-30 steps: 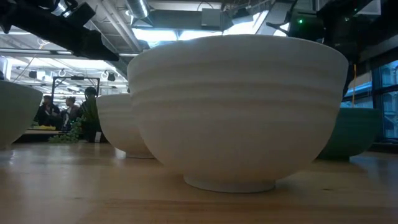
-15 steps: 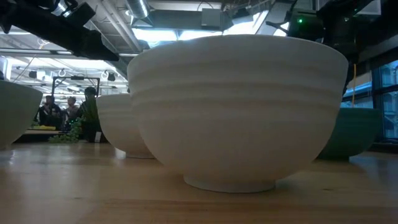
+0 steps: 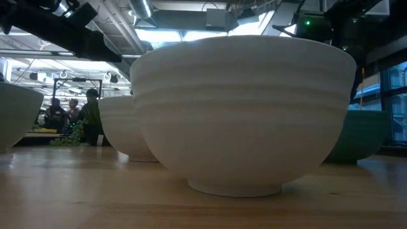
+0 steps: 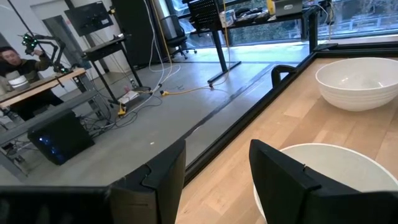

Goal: Nest bowls inside each other
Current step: Stack the dark green bowl on top of the white bowl

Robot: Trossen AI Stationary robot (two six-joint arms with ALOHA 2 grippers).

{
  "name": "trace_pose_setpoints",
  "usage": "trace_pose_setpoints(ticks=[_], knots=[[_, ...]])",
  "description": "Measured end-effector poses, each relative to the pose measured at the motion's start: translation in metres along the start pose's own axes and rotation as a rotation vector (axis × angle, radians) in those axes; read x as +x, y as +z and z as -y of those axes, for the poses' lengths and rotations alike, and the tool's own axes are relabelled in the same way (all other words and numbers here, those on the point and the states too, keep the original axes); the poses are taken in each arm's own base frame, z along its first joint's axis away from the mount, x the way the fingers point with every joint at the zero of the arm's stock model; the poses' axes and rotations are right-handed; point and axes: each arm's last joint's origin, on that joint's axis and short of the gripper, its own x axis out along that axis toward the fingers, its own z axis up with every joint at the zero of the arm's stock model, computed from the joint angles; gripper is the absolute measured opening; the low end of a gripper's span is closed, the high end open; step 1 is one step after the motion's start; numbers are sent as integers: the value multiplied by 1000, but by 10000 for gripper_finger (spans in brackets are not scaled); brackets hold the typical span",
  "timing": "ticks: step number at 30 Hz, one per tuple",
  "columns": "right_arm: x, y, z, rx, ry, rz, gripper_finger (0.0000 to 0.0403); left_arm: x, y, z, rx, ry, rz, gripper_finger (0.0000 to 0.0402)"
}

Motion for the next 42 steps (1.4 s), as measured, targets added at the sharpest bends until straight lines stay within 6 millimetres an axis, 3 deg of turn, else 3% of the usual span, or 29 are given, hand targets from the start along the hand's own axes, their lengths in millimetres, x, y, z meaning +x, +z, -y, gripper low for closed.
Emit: trace_pose_setpoints(ticks=[13,23,26,31,38,42], knots=[[2,1,-1,2,25,-13,90,0,0,0,-8,0,0,173],[28,11,-7,-35,28,-93,89,0,0,0,-8,0,0,173],[37,12,-9,-44,21,-119,73,0,0,0,-7,0,0,173],[45,13,-12,-76,48,-161,12,0,0,0,-7,0,0,173],[44,17,-14,-79,48,-151,6,0,0,0,-7,0,0,173],[33,31,-19,-109,29,-81,5,0,0,0,-8,0,0,173]])
